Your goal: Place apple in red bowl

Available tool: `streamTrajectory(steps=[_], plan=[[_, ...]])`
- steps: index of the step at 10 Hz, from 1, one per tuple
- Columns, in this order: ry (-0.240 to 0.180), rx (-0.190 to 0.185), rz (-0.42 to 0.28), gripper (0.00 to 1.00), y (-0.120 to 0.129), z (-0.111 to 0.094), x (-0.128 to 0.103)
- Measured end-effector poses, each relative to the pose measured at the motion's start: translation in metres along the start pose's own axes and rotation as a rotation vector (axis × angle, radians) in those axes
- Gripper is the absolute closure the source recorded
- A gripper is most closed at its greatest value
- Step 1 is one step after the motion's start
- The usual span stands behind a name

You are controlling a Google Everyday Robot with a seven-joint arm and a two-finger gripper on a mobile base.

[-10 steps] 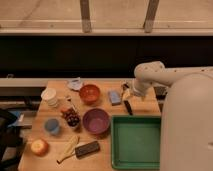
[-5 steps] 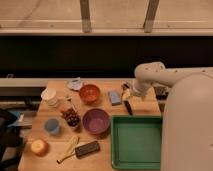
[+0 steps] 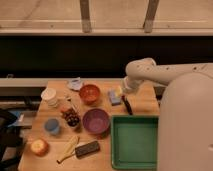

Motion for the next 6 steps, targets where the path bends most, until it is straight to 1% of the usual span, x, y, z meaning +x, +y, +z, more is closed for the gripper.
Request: streamTrajectory(steps=[2,3,5,6], plan=[[-0.027,-0.002,-0.094,0.28,0.032,-0.012,-0.019],[-0.043,-0.005,-0.168,0.28,0.057,-0.021,-0.026],[-0.068,-0.021,-0.309,0.28,0.110,-0.035,-0.025],[-0.074,-0.030,-0.365,0.28,0.132,-0.039,-0.021]])
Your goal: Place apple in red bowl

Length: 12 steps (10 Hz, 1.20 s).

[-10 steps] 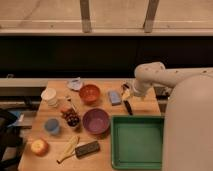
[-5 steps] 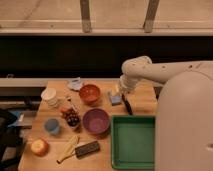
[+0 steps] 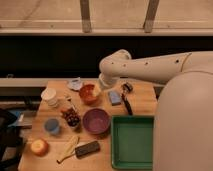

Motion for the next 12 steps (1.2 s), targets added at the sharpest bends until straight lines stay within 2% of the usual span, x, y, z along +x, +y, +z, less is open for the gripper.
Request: streamTrajectory(steps=[2,4,10,11,12], plan=[[-0.002,-0.052,-0.171,0.28,0.071,-0.004,-0.012],[0.025,-0.095,-0.280,0.28,0.112,-0.006,-0.010],[0.032,-0.098,-0.288,0.28,0.113,-0.005,-0.009],[0.038,-0.106,-0.319,0.28,0.119,-0.003,-0.010],[0.042,-0.121,-0.367,0.28,0.139,0.001,-0.014]])
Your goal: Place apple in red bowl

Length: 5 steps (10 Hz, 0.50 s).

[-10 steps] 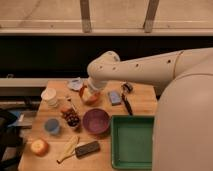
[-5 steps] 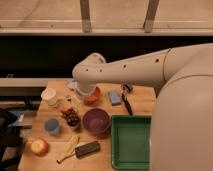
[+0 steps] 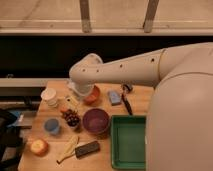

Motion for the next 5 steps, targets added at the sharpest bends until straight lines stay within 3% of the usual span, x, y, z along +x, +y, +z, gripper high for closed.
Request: streamTrajectory(steps=[5], plan=[[0.021,-0.053,-0.216,0.28,0.095,0.024,-0.044]])
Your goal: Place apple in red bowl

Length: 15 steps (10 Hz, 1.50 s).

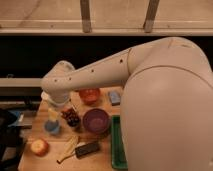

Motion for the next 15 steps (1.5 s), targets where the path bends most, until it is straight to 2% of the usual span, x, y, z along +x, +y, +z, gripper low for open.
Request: streamTrajectory(steps=[2,7,9,12,13,15], plan=[[-0.008,-0.034,-0.069,0.28,0.030,0.009,-0.015],[-0.007,-0.038,-0.071,0.28,0.030,0.009,-0.015],[-0.006,-0.078,-0.098,0.28,0.038,0.023,-0.024],[-0.054,-0.148,-0.181,0.28,0.071,0.046,-0.054],[-0.064,-0.166,-0.215,0.28,0.083,0.052,-0.066],[-0.079,-0.184,-0.274,0.28,0.094,0.058,-0.075]])
